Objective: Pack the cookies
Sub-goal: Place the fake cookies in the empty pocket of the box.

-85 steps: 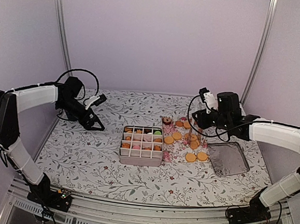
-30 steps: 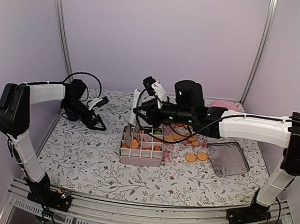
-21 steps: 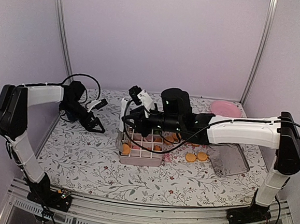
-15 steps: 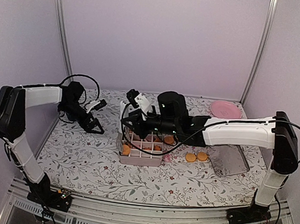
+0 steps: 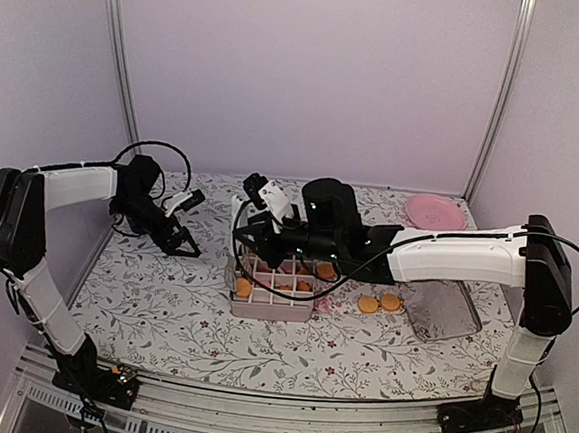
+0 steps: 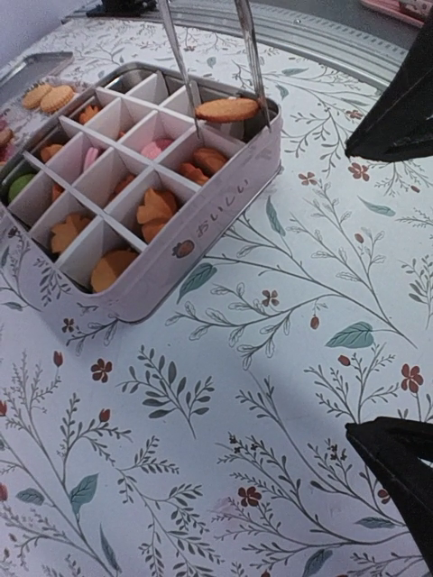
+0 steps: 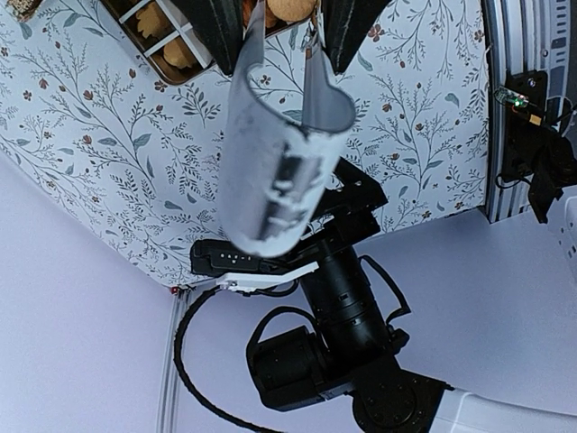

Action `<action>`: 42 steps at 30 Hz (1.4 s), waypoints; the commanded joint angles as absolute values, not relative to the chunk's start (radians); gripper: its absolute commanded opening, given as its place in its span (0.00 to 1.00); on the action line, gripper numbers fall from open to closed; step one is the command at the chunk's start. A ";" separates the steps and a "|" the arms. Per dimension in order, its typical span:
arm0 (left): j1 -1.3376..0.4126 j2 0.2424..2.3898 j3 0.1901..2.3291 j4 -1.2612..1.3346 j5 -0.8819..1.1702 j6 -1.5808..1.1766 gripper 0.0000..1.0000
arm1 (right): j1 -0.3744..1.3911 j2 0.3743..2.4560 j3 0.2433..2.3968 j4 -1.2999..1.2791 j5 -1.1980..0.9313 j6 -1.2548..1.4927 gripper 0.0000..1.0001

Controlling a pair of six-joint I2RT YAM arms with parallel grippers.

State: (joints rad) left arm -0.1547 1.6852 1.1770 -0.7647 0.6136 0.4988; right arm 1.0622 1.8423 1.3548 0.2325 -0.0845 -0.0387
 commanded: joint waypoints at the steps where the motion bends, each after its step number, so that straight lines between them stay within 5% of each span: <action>1: -0.144 1.661 1.164 -0.761 0.621 0.500 0.99 | 1.069 1.834 1.393 0.284 -0.099 -0.028 0.27; 31: -0.144 1.649 1.163 -0.762 0.624 0.503 0.99 | 1.069 1.798 1.367 0.295 -0.127 -0.014 0.35; 42: -0.144 1.648 1.173 -0.765 0.616 0.505 0.99 | 0.930 1.570 1.236 0.245 -0.029 -0.029 0.34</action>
State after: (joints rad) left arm -0.1539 1.6810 1.1751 -0.7647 0.6151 0.4999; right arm 1.0164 1.7191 1.2976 0.2253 -0.0868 -0.0250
